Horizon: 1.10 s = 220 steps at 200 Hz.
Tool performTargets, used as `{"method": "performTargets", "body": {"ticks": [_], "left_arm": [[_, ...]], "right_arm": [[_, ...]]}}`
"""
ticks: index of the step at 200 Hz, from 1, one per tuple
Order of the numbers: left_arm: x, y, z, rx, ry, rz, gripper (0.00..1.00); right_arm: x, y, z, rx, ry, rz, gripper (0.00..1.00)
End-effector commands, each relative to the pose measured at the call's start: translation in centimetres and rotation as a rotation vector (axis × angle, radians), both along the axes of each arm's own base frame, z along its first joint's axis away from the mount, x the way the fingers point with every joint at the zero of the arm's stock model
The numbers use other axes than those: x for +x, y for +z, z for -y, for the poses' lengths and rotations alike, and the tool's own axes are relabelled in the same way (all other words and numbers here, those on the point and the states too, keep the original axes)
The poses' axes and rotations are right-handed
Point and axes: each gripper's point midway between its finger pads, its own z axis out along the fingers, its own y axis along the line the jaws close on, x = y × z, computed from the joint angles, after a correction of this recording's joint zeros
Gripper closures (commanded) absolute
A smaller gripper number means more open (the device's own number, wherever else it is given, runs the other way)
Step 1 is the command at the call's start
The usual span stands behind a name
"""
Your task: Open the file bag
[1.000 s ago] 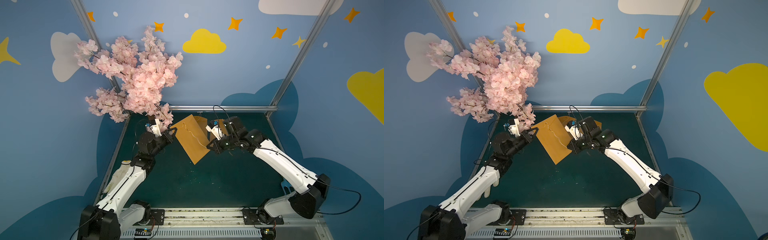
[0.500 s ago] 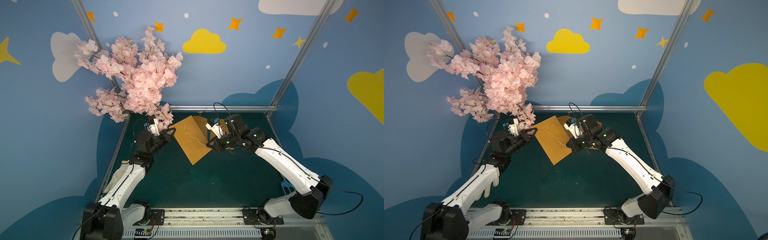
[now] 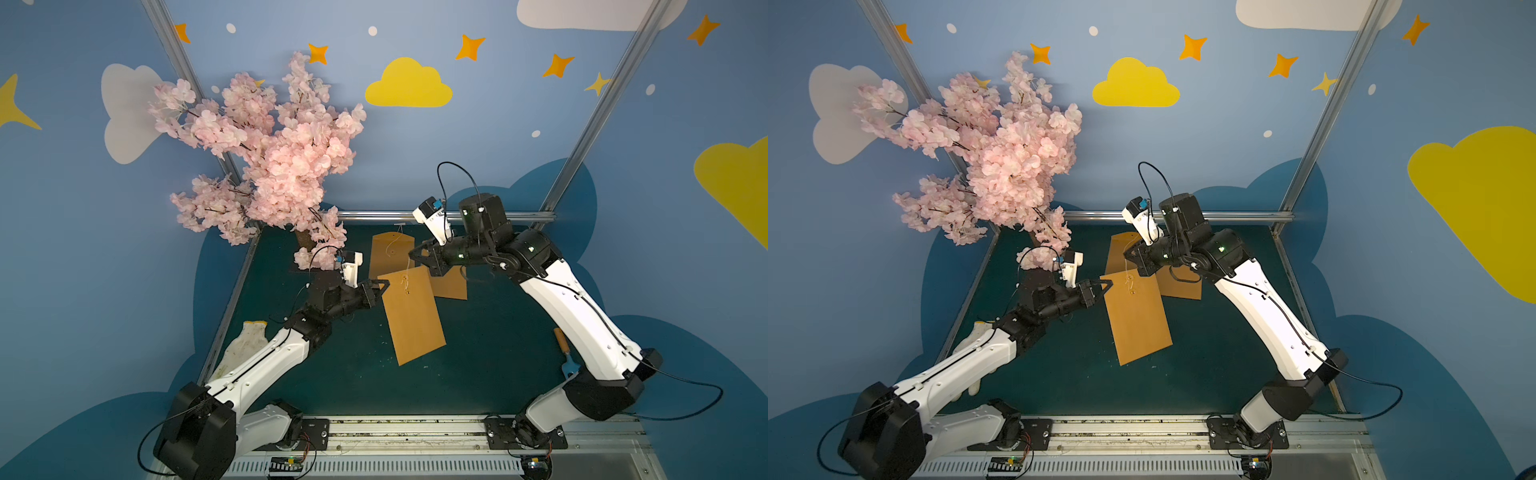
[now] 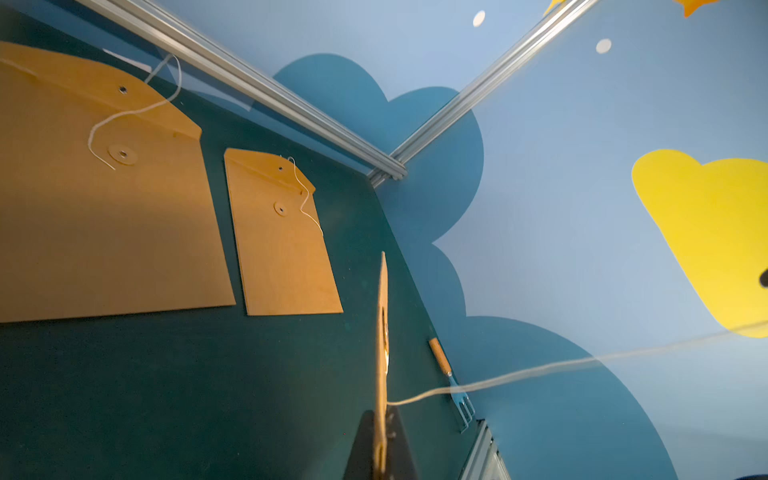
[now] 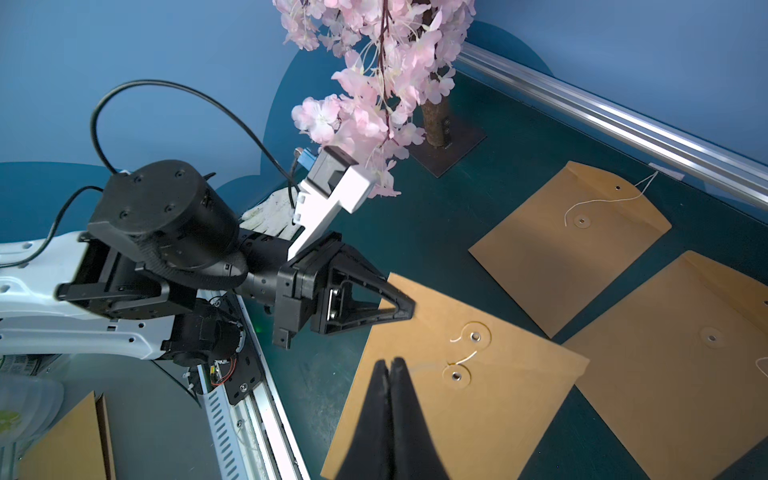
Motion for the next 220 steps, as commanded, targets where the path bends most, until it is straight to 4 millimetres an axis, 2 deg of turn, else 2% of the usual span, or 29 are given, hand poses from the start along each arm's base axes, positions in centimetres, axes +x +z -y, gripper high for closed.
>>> {"method": "performTargets", "body": {"ticks": [1, 25, 46, 81, 111, 142, 193, 220], "left_arm": [[0.2, 0.4, 0.4, 0.02, 0.004, 0.035, 0.97], [-0.4, 0.5, 1.1, 0.009, -0.033, 0.048, 0.98], [-1.1, 0.9, 1.3, -0.003, -0.059, 0.068, 0.98], [-1.2, 1.5, 0.3, -0.013, -0.013, 0.098, 0.97], [-1.5, 2.3, -0.4, -0.004, -0.001, 0.132, 0.97], [-1.6, 2.6, -1.1, -0.01, 0.017, 0.135, 0.97], [-1.0, 4.4, -4.3, -0.078, 0.082, 0.148, 0.97], [-1.2, 4.7, -4.6, -0.079, 0.062, 0.147, 0.98]], "right_arm": [[0.5, -0.2, 0.5, -0.026, -0.014, -0.003, 1.0], [1.3, -0.5, 1.5, -0.042, -0.05, 0.001, 1.0], [2.8, -1.4, 3.3, -0.069, -0.112, -0.001, 1.0], [5.1, -3.8, 6.6, -0.103, -0.2, -0.034, 1.0], [6.2, -5.3, 8.8, -0.125, -0.266, -0.049, 1.0], [6.4, -6.9, 10.0, -0.138, -0.292, -0.08, 1.0], [6.0, -9.7, 12.1, -0.16, -0.339, -0.126, 1.0], [5.9, -10.3, 12.6, -0.147, -0.353, -0.14, 1.0]]}}
